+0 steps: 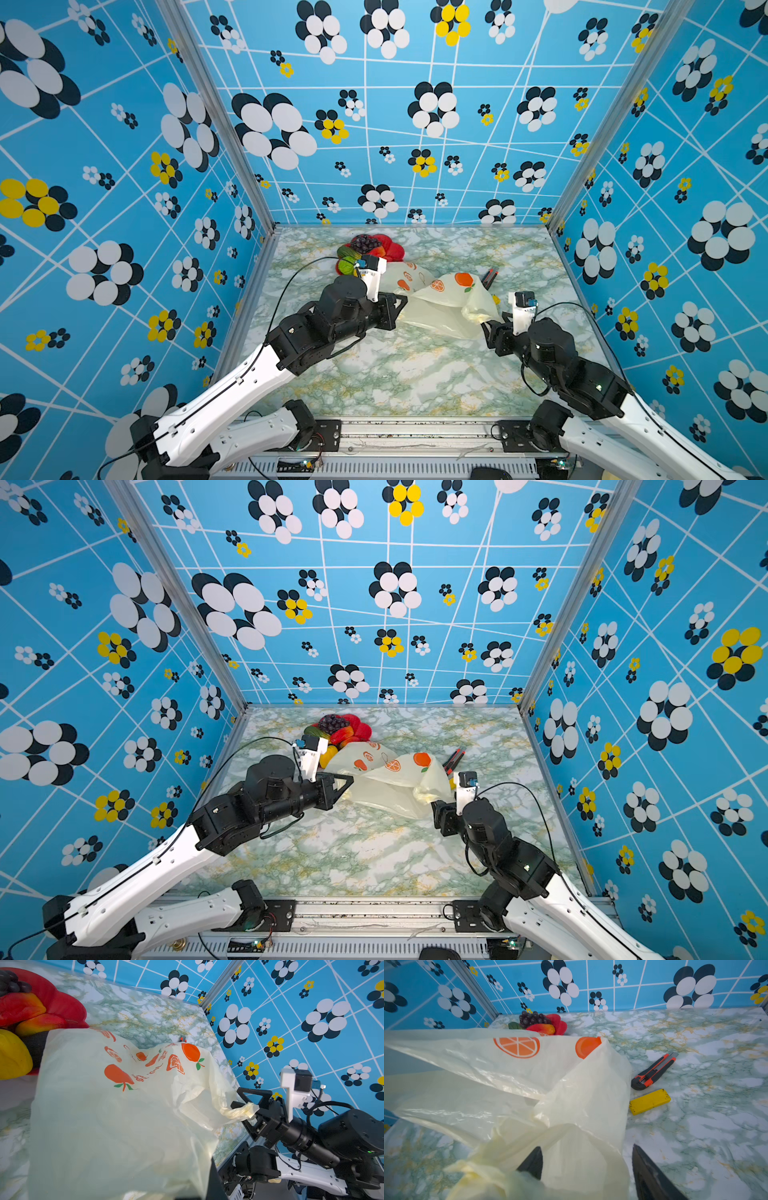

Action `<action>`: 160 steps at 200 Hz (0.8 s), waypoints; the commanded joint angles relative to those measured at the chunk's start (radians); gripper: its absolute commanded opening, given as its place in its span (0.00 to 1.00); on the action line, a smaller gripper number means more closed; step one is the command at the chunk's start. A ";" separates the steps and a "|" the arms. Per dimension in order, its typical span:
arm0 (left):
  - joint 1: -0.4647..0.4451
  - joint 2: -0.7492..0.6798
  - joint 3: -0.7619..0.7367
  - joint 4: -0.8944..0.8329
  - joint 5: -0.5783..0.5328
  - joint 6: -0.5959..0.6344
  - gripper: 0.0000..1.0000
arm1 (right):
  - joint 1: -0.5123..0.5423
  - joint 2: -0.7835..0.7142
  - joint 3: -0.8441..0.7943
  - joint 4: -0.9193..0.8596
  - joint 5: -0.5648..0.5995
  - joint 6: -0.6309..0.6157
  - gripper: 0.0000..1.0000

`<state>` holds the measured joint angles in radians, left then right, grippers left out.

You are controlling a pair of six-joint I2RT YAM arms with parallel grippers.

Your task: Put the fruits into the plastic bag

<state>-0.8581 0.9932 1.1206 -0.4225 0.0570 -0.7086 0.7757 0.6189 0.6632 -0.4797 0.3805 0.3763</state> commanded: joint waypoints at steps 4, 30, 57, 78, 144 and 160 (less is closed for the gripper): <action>-0.007 0.000 0.028 -0.027 -0.008 0.031 0.00 | -0.003 0.050 0.034 -0.057 0.010 -0.043 0.74; -0.006 -0.004 0.041 -0.053 -0.017 0.041 0.00 | -0.003 0.084 0.048 -0.049 -0.002 -0.063 0.75; -0.006 0.004 0.050 -0.059 -0.021 0.044 0.00 | -0.003 0.115 0.104 -0.096 -0.012 -0.080 0.82; -0.006 0.010 0.061 -0.061 -0.026 0.053 0.00 | -0.003 0.122 0.152 -0.140 -0.029 -0.110 0.93; 0.006 0.108 0.257 -0.194 -0.019 0.172 0.00 | -0.003 0.160 0.214 -0.089 -0.139 -0.277 0.96; 0.021 0.135 0.314 -0.243 -0.022 0.201 0.00 | -0.002 0.175 0.248 -0.086 -0.139 -0.298 0.96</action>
<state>-0.8558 1.1004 1.3396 -0.5716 0.0521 -0.5888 0.7757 0.7776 0.8421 -0.5728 0.2775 0.1493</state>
